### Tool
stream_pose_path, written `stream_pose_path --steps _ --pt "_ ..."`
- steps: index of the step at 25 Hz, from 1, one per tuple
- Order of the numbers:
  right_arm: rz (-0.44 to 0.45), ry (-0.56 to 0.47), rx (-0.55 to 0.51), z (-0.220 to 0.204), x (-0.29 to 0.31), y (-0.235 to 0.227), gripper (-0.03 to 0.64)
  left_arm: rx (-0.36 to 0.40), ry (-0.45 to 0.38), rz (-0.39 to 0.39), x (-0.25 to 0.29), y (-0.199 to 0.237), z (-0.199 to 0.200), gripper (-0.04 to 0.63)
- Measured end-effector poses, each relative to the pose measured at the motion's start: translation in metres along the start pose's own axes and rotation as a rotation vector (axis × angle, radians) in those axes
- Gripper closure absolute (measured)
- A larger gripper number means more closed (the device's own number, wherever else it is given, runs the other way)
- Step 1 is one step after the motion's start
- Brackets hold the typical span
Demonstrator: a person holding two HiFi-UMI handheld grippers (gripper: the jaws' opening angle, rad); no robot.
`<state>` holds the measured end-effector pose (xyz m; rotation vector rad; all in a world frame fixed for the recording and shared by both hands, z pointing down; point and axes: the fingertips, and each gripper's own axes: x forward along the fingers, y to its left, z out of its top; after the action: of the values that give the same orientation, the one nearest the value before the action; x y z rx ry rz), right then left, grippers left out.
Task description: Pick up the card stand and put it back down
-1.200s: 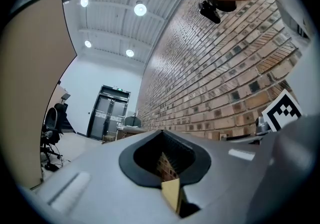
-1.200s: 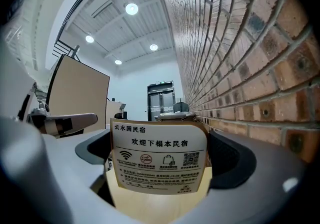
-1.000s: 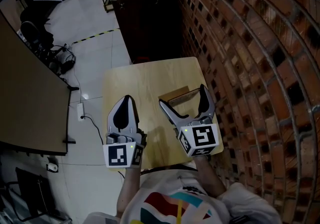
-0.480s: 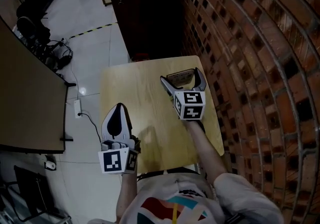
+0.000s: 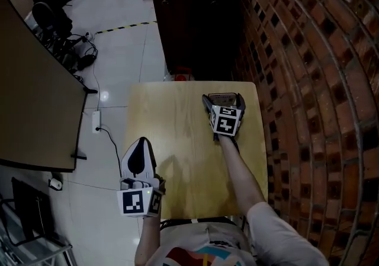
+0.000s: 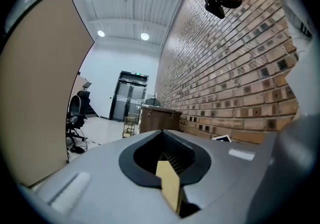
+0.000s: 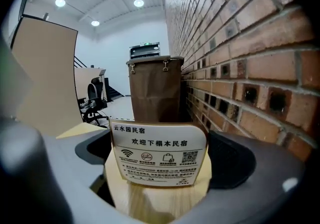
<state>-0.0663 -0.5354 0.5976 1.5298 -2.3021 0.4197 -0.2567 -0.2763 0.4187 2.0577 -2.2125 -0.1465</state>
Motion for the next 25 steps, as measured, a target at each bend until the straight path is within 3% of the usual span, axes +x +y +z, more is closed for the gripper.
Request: stream_pose_path --steps 9,19,23,25 --pt "-0.061 0.017 -0.057 0.004 0.024 -0.008 0.041 0.004 0.022 0.016 -0.001 0.007 -0.007 0.589" --pt "-0.03 0.016 -0.036 0.009 0.016 -0.005 0.041 0.003 -0.004 0.021 -0.01 0.006 0.003 0.589" --pt "-0.014 -0.041 -0.047 0.026 0.001 -0.002 0.041 -0.009 -0.019 0.03 -0.015 0.005 0.008 0.589" --pt "-0.01 -0.093 -0.053 0.042 -0.016 0.002 0.083 -0.009 -0.041 0.036 -0.017 0.006 0.015 0.589"
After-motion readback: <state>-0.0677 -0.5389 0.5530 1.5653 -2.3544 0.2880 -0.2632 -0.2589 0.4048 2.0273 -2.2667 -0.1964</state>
